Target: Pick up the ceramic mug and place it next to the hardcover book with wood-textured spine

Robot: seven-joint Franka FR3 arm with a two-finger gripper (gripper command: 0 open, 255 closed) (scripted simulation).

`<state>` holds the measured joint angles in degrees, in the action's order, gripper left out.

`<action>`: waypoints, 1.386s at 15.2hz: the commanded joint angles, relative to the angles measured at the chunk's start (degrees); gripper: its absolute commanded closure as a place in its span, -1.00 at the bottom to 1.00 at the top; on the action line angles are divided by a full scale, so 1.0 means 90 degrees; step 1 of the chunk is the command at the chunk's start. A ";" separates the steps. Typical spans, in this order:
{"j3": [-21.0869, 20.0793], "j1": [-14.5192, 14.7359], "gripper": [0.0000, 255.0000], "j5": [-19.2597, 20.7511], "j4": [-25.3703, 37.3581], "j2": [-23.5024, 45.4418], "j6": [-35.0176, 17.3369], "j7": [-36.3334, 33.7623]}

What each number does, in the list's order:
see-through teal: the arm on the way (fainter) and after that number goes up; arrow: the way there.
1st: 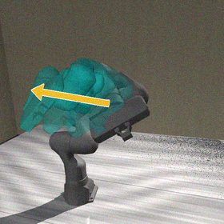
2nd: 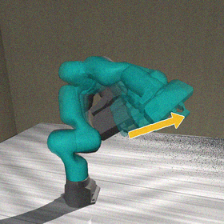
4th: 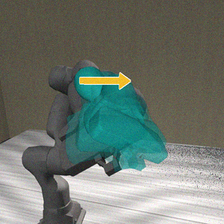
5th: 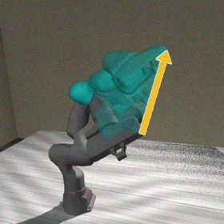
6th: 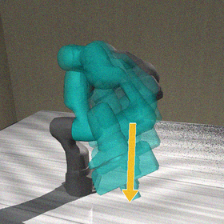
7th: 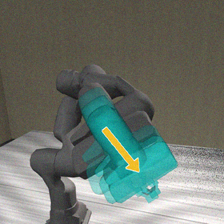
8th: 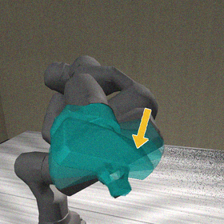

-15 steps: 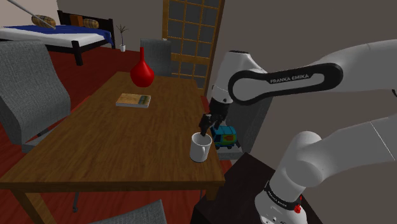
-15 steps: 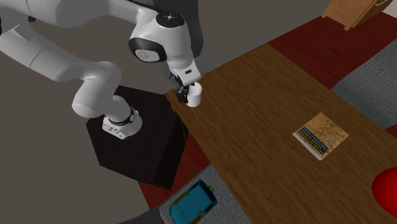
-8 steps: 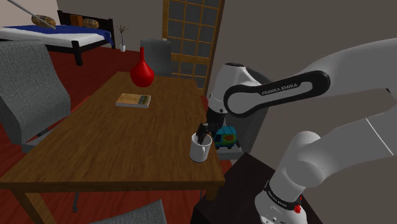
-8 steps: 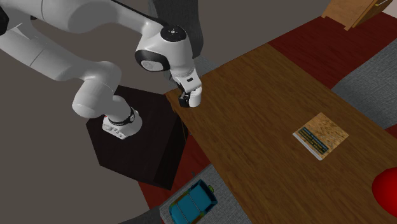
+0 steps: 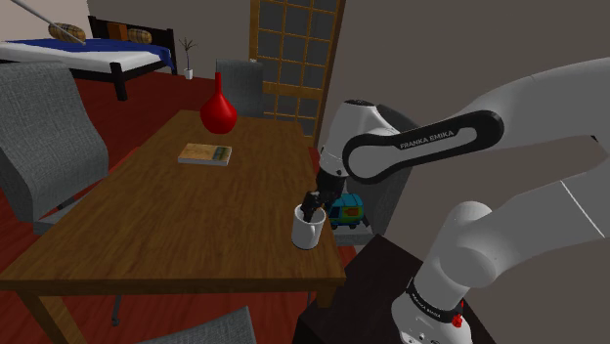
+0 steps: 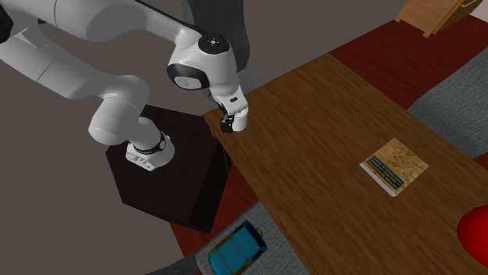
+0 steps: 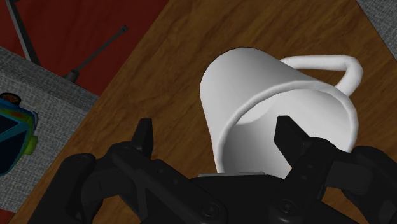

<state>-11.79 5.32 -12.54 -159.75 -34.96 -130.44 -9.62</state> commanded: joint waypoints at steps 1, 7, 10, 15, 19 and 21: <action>0.0000 0.0000 1.00 0.0000 0.0000 0.0000 0.0000 0.0000; 0.0000 0.0000 1.00 0.0000 0.0000 0.0000 0.0000 0.0000; 0.0000 0.0000 1.00 0.0000 0.0000 0.0001 -0.0001 0.0000; 0.0055 -0.0023 1.00 0.0067 0.0287 -0.0250 0.0535 -0.0036; 0.0098 -0.0042 1.00 0.0118 0.0541 -0.0406 0.0944 -0.0062; 0.0119 -0.0051 1.00 0.0143 0.0675 -0.0470 0.1141 -0.0075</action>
<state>-10.83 4.88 -11.36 -154.22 -38.69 -121.22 -10.24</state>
